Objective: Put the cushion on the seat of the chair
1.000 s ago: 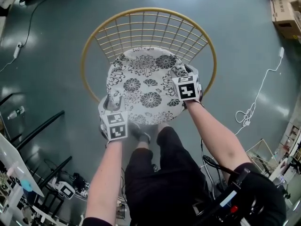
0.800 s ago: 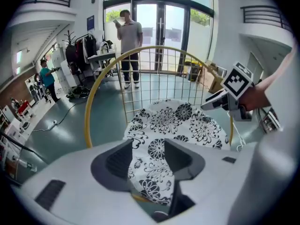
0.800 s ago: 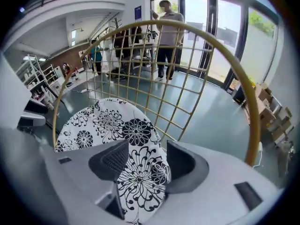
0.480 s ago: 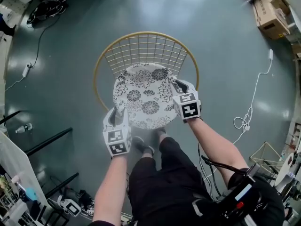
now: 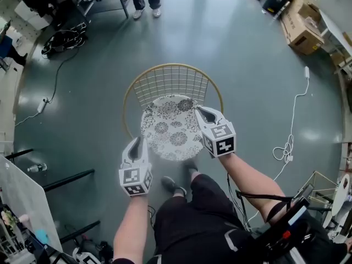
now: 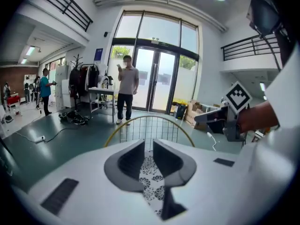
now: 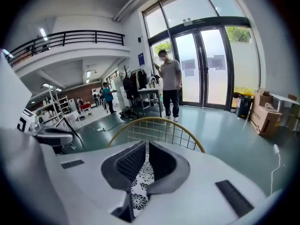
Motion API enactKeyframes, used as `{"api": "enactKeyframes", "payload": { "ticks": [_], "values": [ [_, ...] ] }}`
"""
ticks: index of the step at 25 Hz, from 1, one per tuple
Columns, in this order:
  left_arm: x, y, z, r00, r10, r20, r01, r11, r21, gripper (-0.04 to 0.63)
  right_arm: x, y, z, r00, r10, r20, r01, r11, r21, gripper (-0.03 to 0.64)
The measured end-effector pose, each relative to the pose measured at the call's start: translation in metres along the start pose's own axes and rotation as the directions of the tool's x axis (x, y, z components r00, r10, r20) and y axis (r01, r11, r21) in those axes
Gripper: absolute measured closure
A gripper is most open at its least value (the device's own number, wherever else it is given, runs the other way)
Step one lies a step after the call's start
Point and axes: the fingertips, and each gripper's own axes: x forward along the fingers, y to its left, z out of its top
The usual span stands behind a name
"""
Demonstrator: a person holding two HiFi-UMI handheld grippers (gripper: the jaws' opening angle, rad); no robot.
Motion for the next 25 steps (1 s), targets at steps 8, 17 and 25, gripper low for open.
{"api": "enactKeyframes", "payload": {
  "ticks": [8, 17, 25],
  "values": [
    [-0.065, -0.012, 0.065, 0.988, -0.028, 0.155, 0.033, 0.999, -0.032, 0.583, -0.062, 0.043, 0.051, 0.992, 0.064, 0.111, -0.066, 0.998, 0.011, 0.588],
    [-0.131, -0.023, 0.126, 0.932, -0.121, 0.343, 0.129, 0.992, 0.0, 0.588, -0.103, 0.071, 0.102, 0.97, 0.083, 0.227, -0.088, 0.996, 0.012, 0.597],
    [-0.165, -0.038, 0.155, 0.911, -0.16, 0.381, 0.163, 0.986, 0.025, 0.588, -0.144, 0.092, 0.128, 0.957, 0.116, 0.265, -0.11, 0.993, -0.039, 0.606]
  ]
}}
